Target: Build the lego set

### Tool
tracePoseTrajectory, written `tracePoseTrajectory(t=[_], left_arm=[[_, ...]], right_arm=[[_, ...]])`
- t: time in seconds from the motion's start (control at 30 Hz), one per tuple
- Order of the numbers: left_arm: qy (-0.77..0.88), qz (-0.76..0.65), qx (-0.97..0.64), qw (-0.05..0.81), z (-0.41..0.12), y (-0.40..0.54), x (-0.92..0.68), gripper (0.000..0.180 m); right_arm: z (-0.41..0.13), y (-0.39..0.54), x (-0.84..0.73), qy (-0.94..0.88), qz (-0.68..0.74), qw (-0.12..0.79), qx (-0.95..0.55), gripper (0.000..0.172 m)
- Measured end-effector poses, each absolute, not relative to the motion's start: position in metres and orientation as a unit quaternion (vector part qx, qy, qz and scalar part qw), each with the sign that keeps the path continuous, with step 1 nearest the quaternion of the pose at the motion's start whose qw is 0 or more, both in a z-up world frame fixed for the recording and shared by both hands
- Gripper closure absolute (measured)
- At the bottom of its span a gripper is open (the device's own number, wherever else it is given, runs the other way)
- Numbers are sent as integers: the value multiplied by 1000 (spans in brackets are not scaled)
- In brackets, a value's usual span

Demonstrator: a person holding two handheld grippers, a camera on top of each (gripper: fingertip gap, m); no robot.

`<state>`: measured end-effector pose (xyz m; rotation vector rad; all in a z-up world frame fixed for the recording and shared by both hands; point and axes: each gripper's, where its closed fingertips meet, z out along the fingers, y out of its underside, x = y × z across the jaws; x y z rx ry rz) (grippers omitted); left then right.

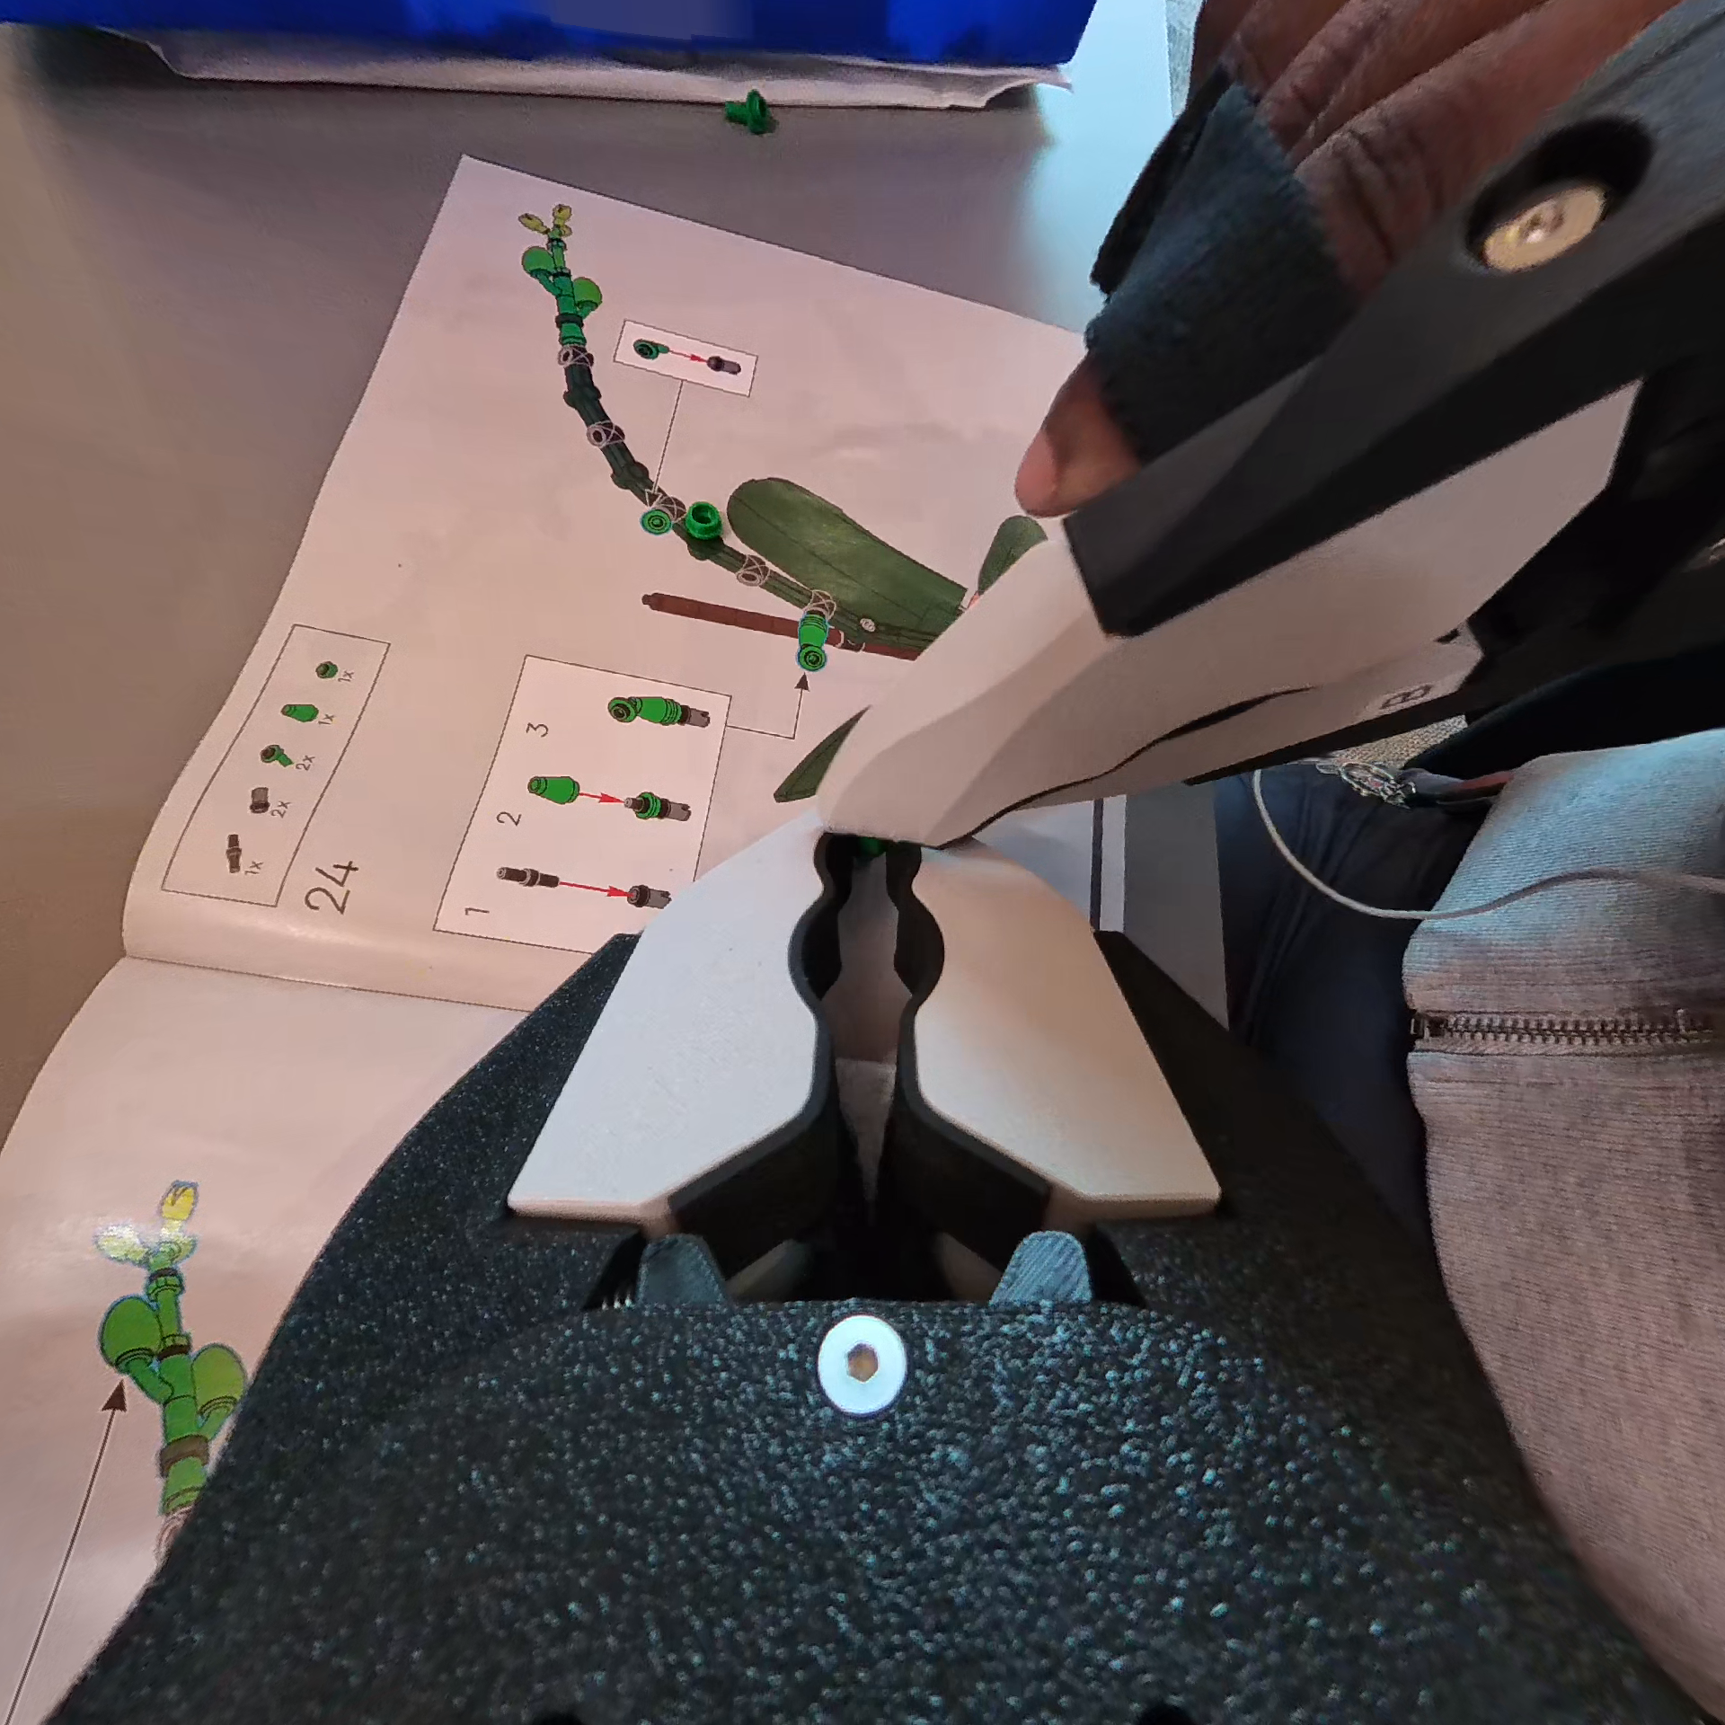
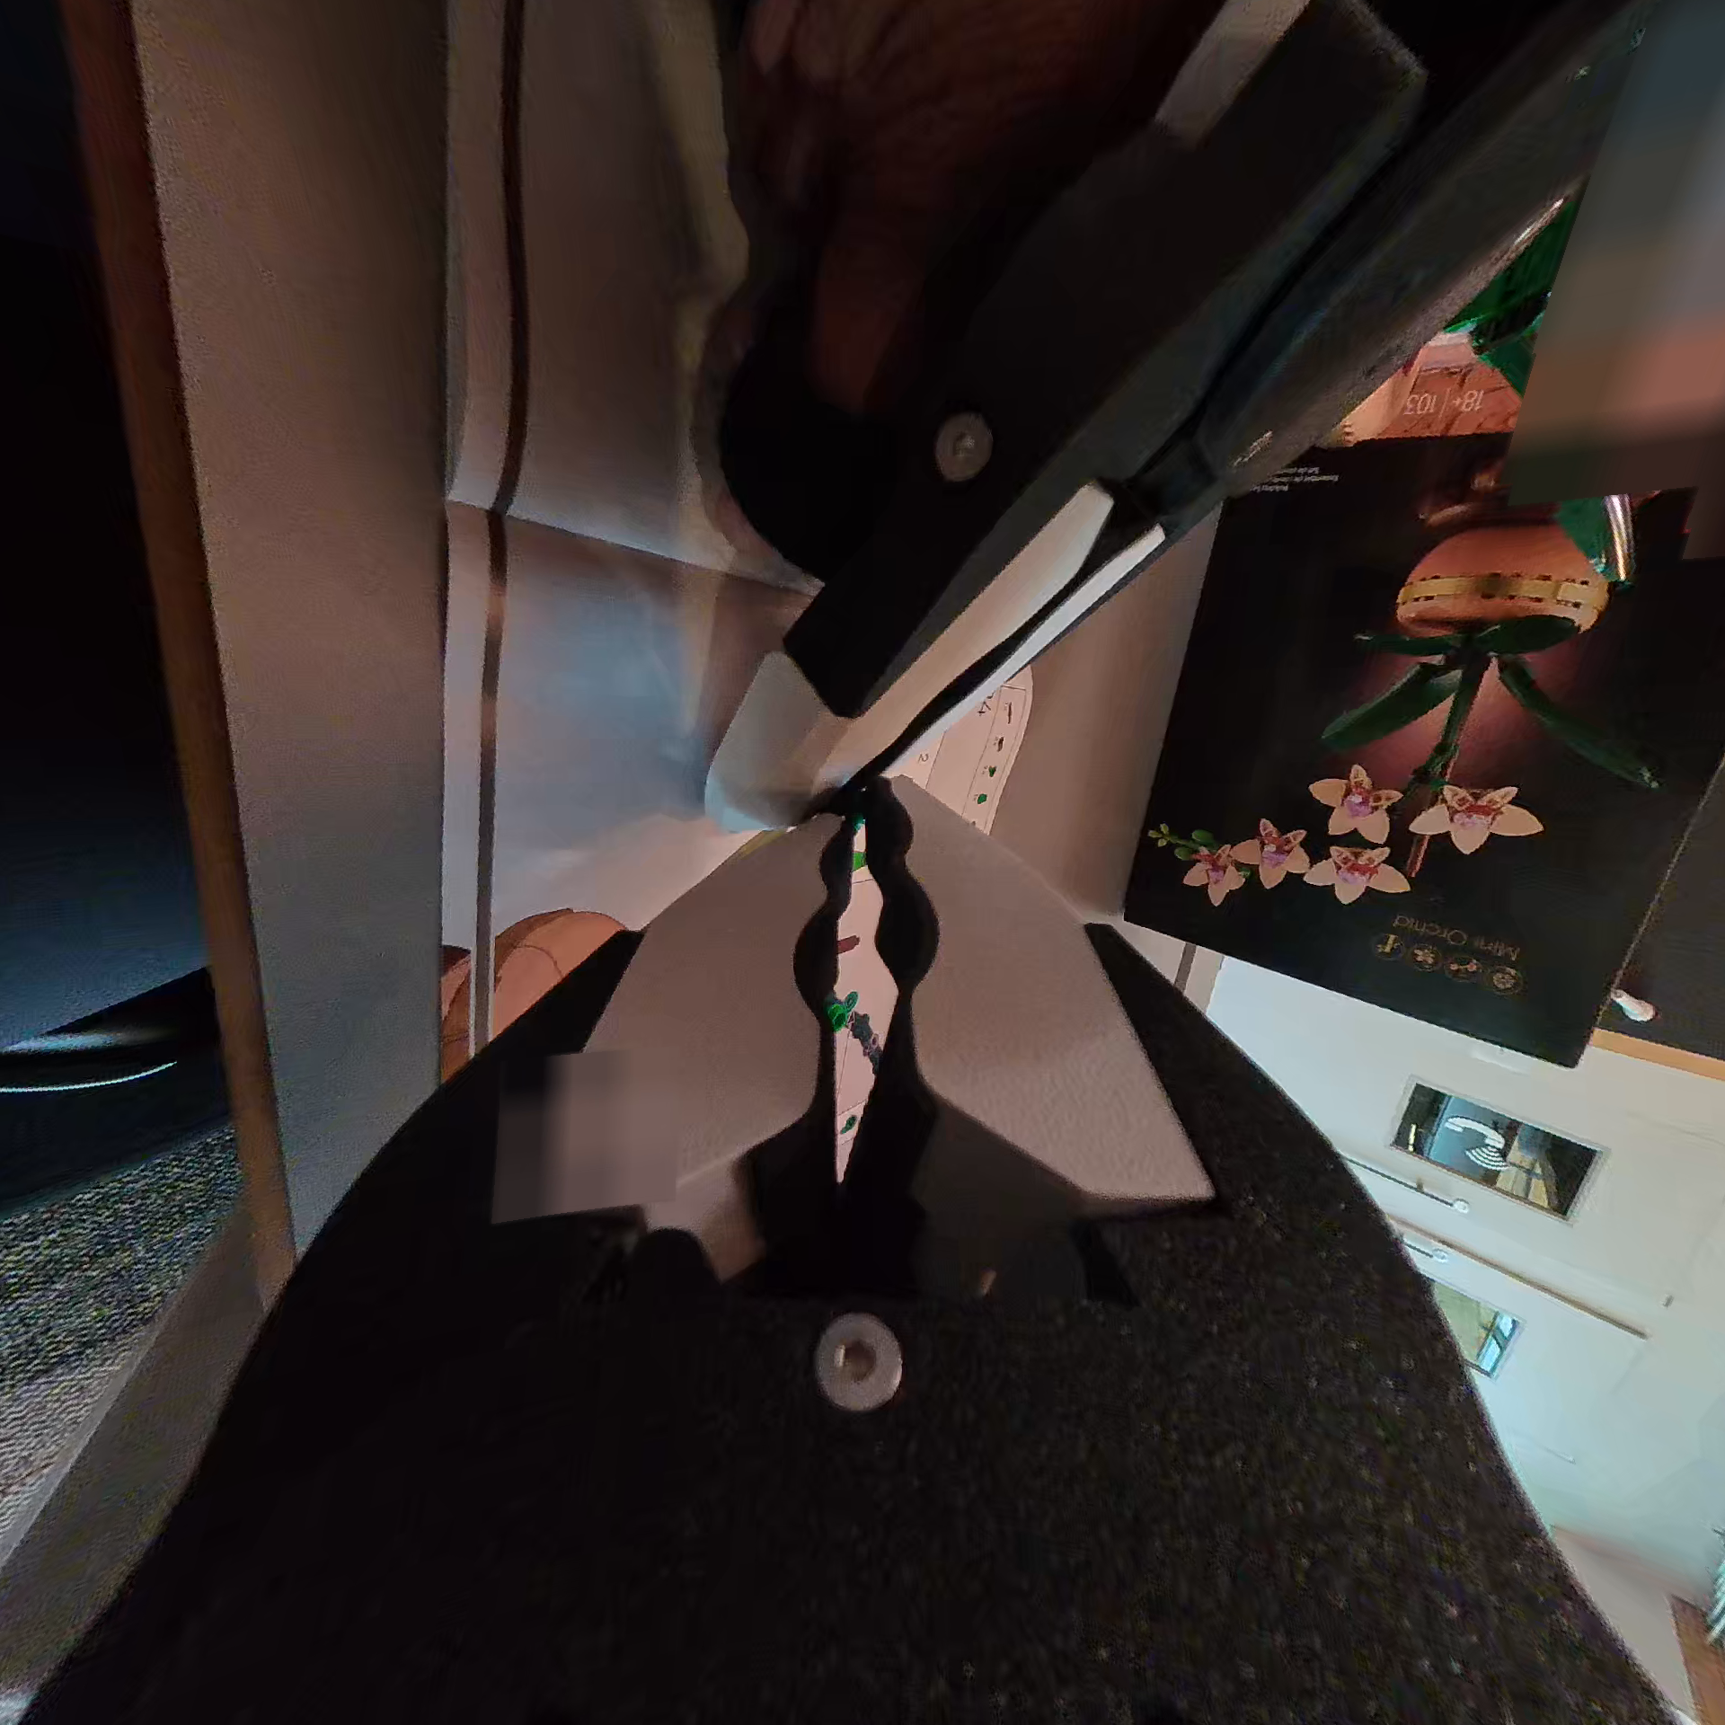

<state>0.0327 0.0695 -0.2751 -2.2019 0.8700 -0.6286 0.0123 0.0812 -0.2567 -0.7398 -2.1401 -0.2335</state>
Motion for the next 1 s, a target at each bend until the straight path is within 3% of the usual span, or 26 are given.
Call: tracePoseTrajectory(t=[0.1, 0.27, 0.33, 0.4, 0.47, 0.53, 1.0], left_arm=[[331, -236, -847, 343, -275, 71, 32, 175], [338, -224, -845, 349, -276, 72, 31, 174], [342, -218, -844, 351, -276, 72, 31, 174], [344, -214, -843, 354, -276, 71, 31, 174], [348, -207, -842, 357, -275, 70, 32, 174], [350, -201, -841, 360, -275, 70, 32, 174], [351, -202, -841, 359, -275, 68, 32, 174]], right_arm=[[-255, 86, 11, -854, -81, 420, -295, 169], [-243, 102, 18, -813, 94, 366, -444, 161], [-238, 91, 18, -756, 260, 290, -526, 155], [-235, 74, 20, -675, 409, 156, -594, 148], [-234, 77, 17, -613, 471, 112, -625, 161], [-248, 86, 18, -609, 451, 118, -641, 171], [-250, 73, 18, -668, 427, 140, -593, 172]])
